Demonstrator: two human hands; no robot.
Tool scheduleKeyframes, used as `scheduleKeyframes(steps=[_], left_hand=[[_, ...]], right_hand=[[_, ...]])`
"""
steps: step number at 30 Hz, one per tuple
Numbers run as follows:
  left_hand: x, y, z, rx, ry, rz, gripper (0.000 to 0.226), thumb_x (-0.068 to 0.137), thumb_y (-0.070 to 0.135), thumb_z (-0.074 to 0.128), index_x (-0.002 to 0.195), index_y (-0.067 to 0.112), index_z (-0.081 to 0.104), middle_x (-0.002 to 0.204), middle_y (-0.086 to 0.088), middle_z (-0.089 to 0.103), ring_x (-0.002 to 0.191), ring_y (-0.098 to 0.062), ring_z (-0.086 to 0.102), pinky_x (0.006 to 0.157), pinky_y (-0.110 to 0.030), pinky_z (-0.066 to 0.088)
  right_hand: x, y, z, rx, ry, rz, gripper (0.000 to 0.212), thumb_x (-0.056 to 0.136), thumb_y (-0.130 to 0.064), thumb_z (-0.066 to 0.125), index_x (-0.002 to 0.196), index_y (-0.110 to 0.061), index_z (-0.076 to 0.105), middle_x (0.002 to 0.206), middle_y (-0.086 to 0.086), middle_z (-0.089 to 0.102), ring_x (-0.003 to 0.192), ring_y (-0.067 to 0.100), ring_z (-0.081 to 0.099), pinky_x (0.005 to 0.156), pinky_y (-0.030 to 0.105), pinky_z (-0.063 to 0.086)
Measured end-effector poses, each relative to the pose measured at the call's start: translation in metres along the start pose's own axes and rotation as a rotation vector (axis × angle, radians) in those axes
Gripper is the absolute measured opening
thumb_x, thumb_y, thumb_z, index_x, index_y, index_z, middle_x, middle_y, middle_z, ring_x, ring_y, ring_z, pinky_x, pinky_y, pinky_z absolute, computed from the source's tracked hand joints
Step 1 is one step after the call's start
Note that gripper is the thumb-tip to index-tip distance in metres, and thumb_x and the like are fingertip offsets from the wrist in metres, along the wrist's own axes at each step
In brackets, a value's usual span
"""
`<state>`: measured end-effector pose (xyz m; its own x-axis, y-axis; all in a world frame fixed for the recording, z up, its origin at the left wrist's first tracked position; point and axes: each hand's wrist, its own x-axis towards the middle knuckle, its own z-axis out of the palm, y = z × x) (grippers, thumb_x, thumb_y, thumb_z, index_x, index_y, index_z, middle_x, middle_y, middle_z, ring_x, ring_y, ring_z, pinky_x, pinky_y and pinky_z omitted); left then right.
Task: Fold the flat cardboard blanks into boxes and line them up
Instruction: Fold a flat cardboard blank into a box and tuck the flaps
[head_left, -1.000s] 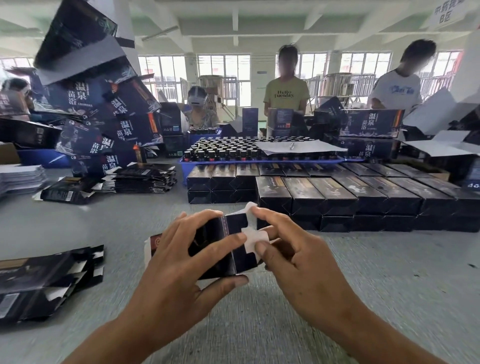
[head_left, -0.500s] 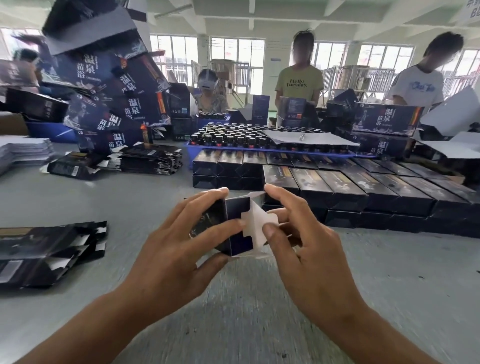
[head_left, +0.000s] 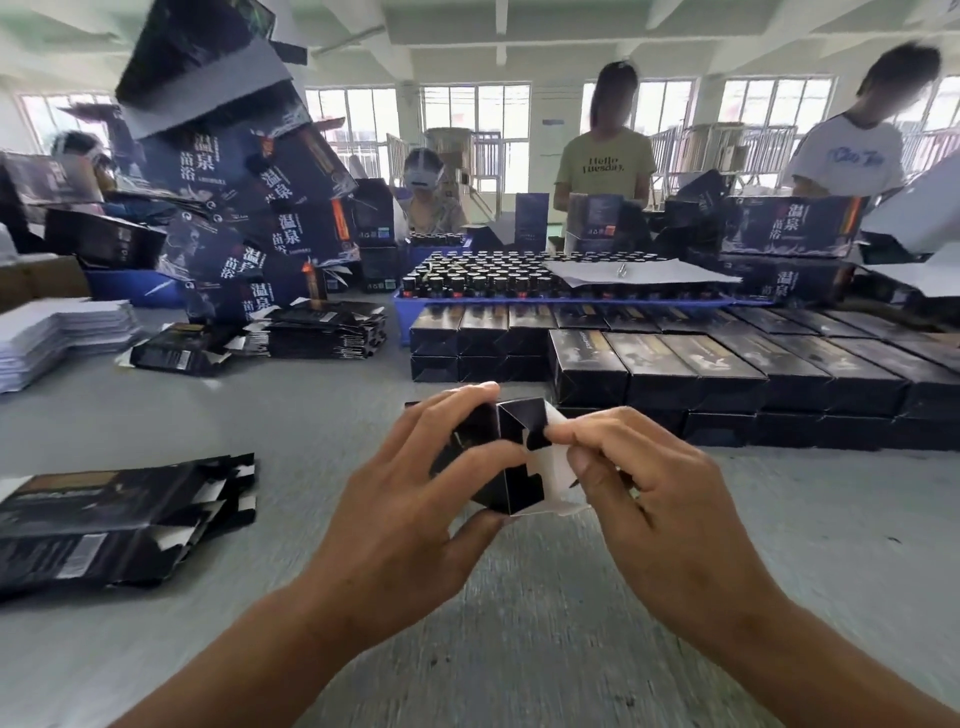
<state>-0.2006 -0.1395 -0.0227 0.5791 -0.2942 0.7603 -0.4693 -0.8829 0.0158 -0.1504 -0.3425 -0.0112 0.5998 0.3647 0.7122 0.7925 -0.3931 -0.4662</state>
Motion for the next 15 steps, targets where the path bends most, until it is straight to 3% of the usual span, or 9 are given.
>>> scheduleKeyframes(steps=[3,7,10,12,15], left_hand=[[0.0001,0.0003,0.0018,-0.015,0.013,-0.026,0.071,0.071,0.018,0.087,0.131,0.026,0.048,0.148,-0.007,0.045,0.131,-0.034,0.050,0.091,-0.048,0.056],[-0.0001,-0.0017,0.0000,-0.005,0.031,-0.050,0.070,0.076,0.019,0.084,0.137,0.029,0.050,0.149,-0.009,0.045,0.129,-0.034,0.050,0.089,-0.045,0.056],[-0.0005,-0.0023,-0.0017,-0.011,0.027,-0.084,0.067,0.075,0.019,0.085,0.134,0.029,0.056,0.149,-0.008,0.045,0.129,-0.033,0.050,0.086,-0.045,0.057],[-0.0003,-0.0010,-0.0013,-0.017,0.025,-0.080,0.065,0.074,0.020,0.086,0.131,0.031,0.058,0.148,-0.008,0.046,0.128,-0.032,0.051,0.086,-0.043,0.057],[0.0010,0.0036,0.0003,-0.023,0.031,-0.052,0.065,0.074,0.024,0.083,0.132,0.034,0.055,0.148,-0.006,0.046,0.128,-0.029,0.051,0.088,-0.036,0.054]], right_hand=[[0.0019,-0.0011,-0.0016,0.023,-0.042,0.033,0.027,0.101,-0.025,0.052,0.120,-0.022,0.071,0.108,-0.023,0.064,0.106,-0.002,0.059,0.083,0.008,0.045],[0.0020,-0.0034,-0.0086,0.138,-0.204,0.085,0.048,0.091,-0.054,0.062,0.134,-0.035,0.059,0.122,-0.034,0.053,0.115,-0.007,0.054,0.087,0.005,0.043],[0.0011,-0.0027,-0.0076,0.120,-0.258,0.073,0.058,0.085,-0.033,0.071,0.141,-0.035,0.053,0.126,-0.040,0.046,0.116,-0.011,0.051,0.085,0.001,0.043],[0.0007,-0.0031,-0.0053,0.100,-0.162,0.072,0.047,0.090,-0.020,0.070,0.133,-0.034,0.059,0.124,-0.038,0.048,0.111,-0.013,0.053,0.083,0.000,0.042],[0.0005,-0.0035,-0.0040,0.087,-0.047,0.074,0.031,0.090,-0.022,0.070,0.118,-0.033,0.068,0.114,-0.029,0.060,0.105,-0.007,0.059,0.080,0.005,0.046]])
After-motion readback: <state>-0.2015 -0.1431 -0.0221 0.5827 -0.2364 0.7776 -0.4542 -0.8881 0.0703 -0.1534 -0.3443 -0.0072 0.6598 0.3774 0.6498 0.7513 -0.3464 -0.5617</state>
